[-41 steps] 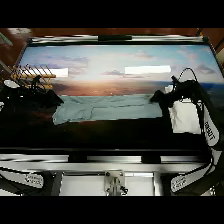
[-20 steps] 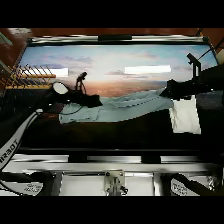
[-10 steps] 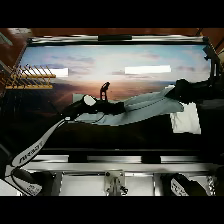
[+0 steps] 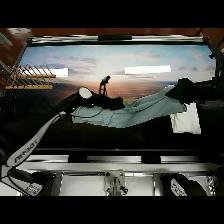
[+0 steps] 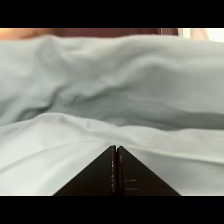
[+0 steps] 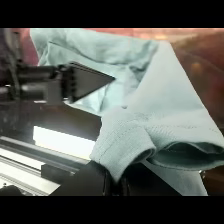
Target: Fold the shirts.
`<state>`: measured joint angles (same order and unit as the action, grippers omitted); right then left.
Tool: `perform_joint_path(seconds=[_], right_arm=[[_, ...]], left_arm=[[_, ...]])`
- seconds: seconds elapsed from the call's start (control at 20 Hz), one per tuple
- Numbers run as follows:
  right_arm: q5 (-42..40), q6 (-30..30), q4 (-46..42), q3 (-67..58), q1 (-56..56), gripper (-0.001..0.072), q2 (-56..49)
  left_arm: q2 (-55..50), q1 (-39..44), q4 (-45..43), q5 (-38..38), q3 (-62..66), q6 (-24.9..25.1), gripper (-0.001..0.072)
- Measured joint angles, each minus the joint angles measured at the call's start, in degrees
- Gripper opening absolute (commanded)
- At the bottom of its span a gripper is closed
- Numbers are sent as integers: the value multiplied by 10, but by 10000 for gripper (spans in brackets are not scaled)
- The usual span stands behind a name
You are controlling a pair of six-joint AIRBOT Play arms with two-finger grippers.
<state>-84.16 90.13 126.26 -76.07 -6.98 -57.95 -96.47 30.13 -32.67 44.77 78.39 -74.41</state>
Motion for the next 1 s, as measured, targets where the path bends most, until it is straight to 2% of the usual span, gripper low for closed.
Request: perform_joint_path(seconds=[0.15,0.35,0.65,0.9,0.95,1.0], right_arm=[[53,-1,10,0,62,58,-21],[181,-2,36,-6,192,58,-83],[362,-14,74,-33,356,58,-258],[464,-30,117,-84,431,60,-386],[477,-34,125,-96,441,87,-404],[486,-41,134,-107,450,193,-421]], left_arm=[[80,-70,-87,47,1,-23,29],[197,-194,-170,101,1,-48,30],[304,-365,-207,169,1,-60,31],[327,-436,-213,220,1,-50,31],[329,-440,-213,226,1,-46,31],[330,-443,-212,230,1,-44,31]])
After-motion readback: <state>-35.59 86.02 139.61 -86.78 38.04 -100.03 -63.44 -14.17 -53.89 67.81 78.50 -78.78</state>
